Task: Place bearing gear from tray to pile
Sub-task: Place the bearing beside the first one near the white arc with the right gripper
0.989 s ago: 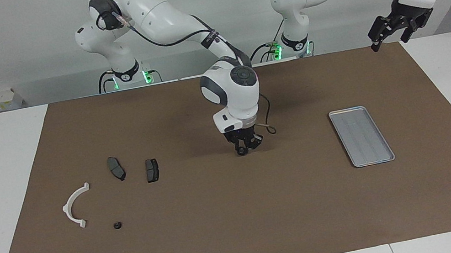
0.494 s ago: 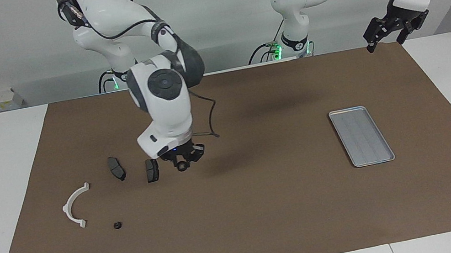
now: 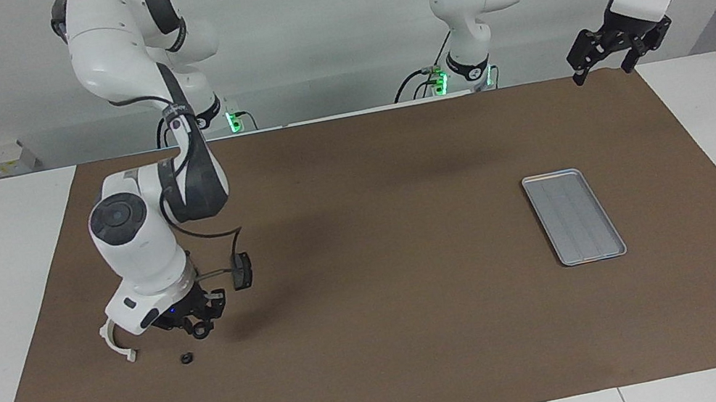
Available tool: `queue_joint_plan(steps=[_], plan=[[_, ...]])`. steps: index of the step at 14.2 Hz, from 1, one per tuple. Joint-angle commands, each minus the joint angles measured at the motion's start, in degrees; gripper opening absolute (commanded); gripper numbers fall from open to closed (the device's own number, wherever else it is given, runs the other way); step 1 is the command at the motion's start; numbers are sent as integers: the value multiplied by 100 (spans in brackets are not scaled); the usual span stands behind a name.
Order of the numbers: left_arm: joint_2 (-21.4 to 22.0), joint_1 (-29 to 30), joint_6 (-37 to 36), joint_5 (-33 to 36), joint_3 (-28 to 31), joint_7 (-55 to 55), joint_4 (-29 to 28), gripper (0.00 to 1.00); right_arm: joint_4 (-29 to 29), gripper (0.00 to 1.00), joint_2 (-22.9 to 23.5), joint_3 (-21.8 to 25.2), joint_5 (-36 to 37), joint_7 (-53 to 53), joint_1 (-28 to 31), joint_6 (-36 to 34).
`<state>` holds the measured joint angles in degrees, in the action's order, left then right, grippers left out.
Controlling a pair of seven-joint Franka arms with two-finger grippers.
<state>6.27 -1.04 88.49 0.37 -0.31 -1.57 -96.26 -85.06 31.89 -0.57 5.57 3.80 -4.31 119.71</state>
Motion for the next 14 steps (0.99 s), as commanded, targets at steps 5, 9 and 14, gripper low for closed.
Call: queue_joint_plan(steps=[5, 9, 14], plan=[[103, -124, -25, -63, 48, 148, -104, 100, -151, 0, 564, -83, -12, -55, 44, 1106], [103, -326, -42, -63, 48, 78, -95, 100, -195, 69, 564, -83, -56, 32, 35, 1063], [103, -301, -16, -54, 57, 69, -95, 100, -212, 100, 214, -75, -56, 165, 26, 799]])
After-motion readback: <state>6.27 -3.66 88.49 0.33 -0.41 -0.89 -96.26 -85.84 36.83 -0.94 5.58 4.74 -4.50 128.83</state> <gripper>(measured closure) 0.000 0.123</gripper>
